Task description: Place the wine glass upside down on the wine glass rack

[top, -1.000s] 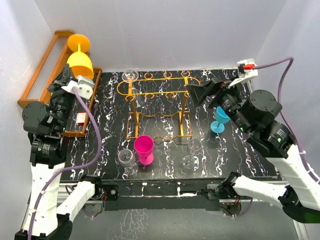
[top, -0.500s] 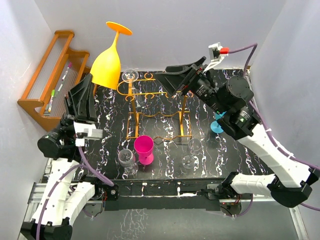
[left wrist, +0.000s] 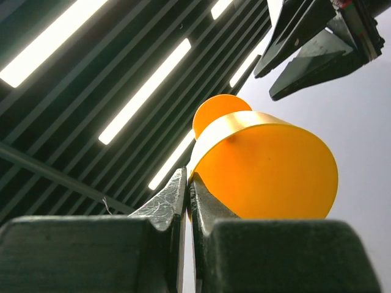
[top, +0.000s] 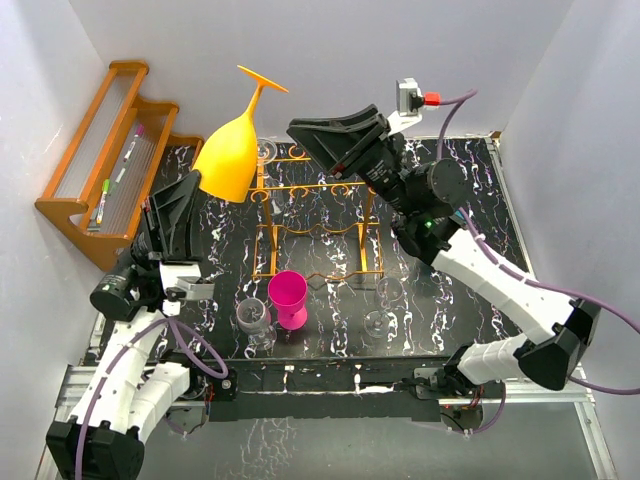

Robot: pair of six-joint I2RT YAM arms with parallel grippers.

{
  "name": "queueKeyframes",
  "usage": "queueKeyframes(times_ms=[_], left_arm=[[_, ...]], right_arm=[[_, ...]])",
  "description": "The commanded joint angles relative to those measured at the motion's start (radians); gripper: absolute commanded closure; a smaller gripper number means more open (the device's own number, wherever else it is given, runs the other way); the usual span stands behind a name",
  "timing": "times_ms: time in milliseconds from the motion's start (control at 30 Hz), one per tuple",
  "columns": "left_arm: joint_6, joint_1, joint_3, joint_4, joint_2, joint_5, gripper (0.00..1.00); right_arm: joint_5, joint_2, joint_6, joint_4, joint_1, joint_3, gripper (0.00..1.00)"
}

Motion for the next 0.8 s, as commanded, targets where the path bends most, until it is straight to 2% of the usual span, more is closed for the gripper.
queueKeyframes(times_ms=[0,233,433,767], left_arm=[[0.023,-0.009,0.013,0.094,0.030,0.030,1.00],[0.079,-0.048,0.026,0.089,0.065,0.028,1.00],[0.193,-0.118,0.031,0.021,0.068,0.018,1.00],[0.330,-0.209,0.019,-0.079,0.057,0.012,1.00]], right_arm=[[-0.024,0.028,0.062,0.230,0.003,-0.006,0.66],[0.025,0.070,0.071,0.325,0.007,-0.023,0.63],[0.069,0.107,0.054,0.310,0.018,0.001,0.58],[0.108,0.147,0.050,0.298,0.020,0.015,0.56]])
